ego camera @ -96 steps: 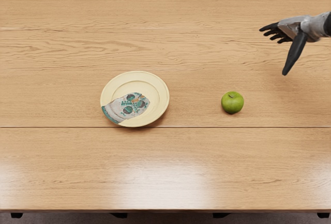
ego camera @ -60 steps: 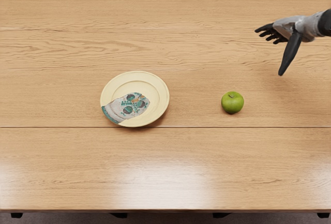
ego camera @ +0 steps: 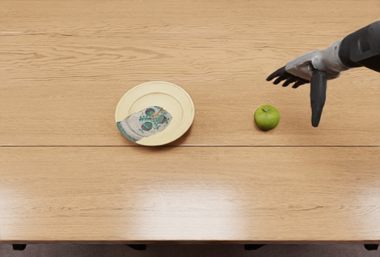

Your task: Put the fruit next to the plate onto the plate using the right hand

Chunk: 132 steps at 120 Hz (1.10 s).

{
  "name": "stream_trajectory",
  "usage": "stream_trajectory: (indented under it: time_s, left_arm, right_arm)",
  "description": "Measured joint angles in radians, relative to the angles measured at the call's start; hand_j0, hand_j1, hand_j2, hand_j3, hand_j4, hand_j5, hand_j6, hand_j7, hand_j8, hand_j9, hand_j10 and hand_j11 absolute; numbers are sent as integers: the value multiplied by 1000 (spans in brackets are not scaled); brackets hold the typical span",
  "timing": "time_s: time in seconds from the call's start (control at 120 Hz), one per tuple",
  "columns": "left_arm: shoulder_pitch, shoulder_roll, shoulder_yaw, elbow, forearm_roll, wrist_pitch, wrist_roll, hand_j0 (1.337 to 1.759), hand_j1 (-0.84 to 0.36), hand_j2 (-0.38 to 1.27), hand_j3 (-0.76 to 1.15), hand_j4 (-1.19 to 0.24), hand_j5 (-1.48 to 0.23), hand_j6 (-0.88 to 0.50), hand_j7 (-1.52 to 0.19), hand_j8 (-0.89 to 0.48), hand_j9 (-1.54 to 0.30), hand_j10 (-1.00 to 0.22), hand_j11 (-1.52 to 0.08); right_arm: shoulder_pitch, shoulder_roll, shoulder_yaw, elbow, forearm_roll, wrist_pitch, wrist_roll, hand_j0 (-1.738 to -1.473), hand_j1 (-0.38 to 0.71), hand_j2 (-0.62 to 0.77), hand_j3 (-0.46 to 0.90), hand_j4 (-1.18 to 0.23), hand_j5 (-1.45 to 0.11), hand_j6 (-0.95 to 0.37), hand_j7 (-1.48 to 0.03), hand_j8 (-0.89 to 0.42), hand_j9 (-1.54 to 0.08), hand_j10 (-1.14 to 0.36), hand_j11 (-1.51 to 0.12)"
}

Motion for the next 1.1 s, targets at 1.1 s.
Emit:
stream_trajectory:
  time_s: [1.1]
  left_arm:
    - [0, 0, 0, 0, 0, 0, 0, 1658, 349, 0, 0, 0, 0, 0, 0, 0, 0, 0, 0]
  right_arm:
    - [-234, 87, 31, 267, -386, -589, -45, -1658, -323, -3, 0, -26, -30, -28, -30, -27, -30, -26, -30]
